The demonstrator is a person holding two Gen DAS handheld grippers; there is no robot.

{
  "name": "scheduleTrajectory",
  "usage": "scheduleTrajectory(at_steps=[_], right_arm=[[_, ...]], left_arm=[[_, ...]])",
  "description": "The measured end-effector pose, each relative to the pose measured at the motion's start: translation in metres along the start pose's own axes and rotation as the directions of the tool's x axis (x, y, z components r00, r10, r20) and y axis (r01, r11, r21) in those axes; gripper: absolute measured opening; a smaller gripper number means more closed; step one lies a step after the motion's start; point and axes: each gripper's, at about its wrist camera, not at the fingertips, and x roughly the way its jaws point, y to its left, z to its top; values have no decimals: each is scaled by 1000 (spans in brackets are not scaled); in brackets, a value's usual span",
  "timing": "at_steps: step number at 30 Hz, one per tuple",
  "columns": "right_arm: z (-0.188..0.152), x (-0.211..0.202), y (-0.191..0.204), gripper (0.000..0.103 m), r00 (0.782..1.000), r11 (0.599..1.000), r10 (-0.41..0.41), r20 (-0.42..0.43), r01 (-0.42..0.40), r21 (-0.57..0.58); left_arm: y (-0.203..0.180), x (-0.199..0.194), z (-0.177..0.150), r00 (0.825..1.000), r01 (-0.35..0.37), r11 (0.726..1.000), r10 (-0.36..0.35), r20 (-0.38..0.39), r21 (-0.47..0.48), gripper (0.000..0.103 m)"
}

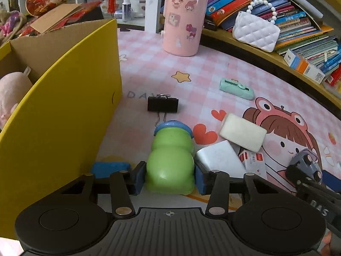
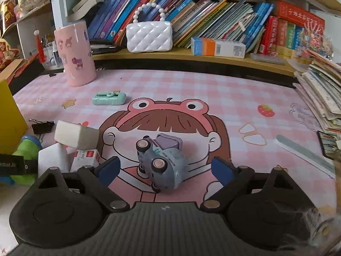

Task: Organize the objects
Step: 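Grasp the green toy with the left tool while the right tool grasps the grey toy car, then carry the green toy with the left tool while the right tool carries the car to the box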

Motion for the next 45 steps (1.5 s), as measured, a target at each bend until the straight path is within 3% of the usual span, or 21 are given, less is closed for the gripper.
scheduleTrajectory(at_steps=[1, 3, 5, 13, 18, 25, 34, 45], right_arm=[[0, 4, 0, 81, 1000, 1000, 9, -6, -9, -3], [0, 10, -2, 56, 999, 1000, 28, -27, -28, -1], [0, 10, -2, 50, 999, 1000, 29, -20, -29, -2], [1, -29, 3, 50, 997, 996, 63, 45, -65, 60], [-8, -66, 14, 50, 995, 994, 83, 50, -86, 72], [-35, -90, 33, 50, 993, 992, 114, -35, -111, 59], [-63, -140, 58, 50, 989, 991, 131, -63, -130, 10], [-83, -183, 103, 50, 996, 997, 82, -46, -82, 16]], left_arm=[[0, -1, 0, 1000, 7, 1000, -7, 0, -1, 43], [0, -6, 1, 1000, 17, 1000, -17, 11, -3, 42], [-1, -17, 2, 999, 32, 1000, -32, 42, 1, 42], [-6, -70, 2, 978, 158, 985, -166, 123, 72, 42], [0, -94, -15, 969, 212, 973, -222, 108, 96, 42], [21, -108, -44, 968, 237, 969, -242, 67, 71, 42], [53, -141, -78, 967, 241, 962, -250, 56, 130, 42], [106, -171, -97, 954, 270, 945, -288, 84, 184, 42]])
